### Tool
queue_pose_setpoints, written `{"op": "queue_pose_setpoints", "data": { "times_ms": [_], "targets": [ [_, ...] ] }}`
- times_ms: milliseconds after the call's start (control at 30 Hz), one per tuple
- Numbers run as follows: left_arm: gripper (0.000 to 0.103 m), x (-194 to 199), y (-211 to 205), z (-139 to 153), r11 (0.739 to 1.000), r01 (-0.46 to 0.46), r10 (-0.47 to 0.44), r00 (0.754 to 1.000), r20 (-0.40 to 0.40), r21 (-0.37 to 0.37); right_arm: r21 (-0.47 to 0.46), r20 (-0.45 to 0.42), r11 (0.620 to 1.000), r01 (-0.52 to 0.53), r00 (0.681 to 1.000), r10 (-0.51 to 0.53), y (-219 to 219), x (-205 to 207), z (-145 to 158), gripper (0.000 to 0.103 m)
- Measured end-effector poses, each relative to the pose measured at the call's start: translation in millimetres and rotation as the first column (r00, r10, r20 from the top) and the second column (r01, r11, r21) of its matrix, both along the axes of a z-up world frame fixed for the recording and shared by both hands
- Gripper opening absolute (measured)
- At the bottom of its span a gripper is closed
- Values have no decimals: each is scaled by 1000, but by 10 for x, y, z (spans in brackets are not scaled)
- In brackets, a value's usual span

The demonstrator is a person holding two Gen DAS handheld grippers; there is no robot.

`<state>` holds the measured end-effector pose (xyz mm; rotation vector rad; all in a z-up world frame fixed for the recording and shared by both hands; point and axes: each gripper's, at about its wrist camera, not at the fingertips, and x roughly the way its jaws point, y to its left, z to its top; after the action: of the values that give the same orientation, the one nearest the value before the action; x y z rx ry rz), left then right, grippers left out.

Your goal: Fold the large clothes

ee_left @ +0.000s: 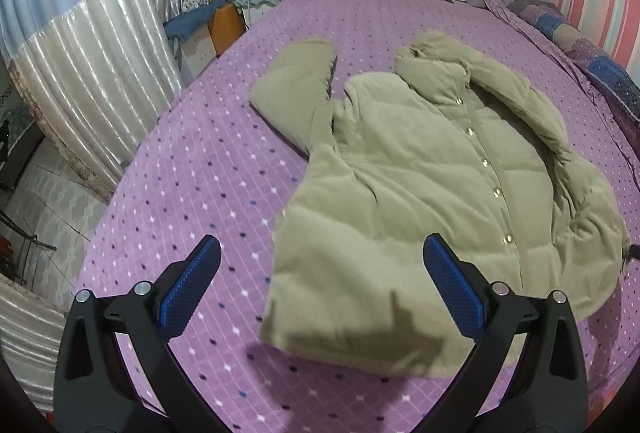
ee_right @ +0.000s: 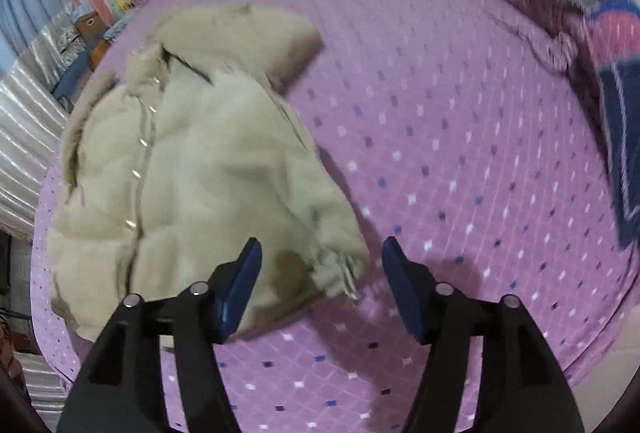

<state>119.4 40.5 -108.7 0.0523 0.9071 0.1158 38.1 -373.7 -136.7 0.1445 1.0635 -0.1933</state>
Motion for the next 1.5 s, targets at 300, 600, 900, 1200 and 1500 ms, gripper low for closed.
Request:
{"op": "queue_pose_setpoints", "data": {
  "times_ms": [300, 600, 900, 1200, 1500],
  "targets": [
    [100, 437, 123, 115, 1000, -9, 8, 1000, 20, 27, -134, 66, 986, -98, 992, 107, 548, 663, 358, 71],
    [100, 1191, 261, -170, 999, -17, 18, 999, -31, 39, -174, 24, 964, -200, 978, 207, 982, 1738, 36, 70],
    [100, 1780, 190, -618, 999, -16, 20, 996, -91, 42, -251, -64, 944, -216, 976, 206, 1228, 2702, -572, 70],
    [100, 1858, 159, -920, 998, -10, 19, 991, -129, 67, -320, -32, 935, -150, 988, 148, 902, 2585, -524, 11],
    [100, 1612, 94, -759, 997, 10, -2, 996, -94, 78, -374, -47, 926, -48, 998, 32, 179, 1998, -294, 9]
  ]
}}
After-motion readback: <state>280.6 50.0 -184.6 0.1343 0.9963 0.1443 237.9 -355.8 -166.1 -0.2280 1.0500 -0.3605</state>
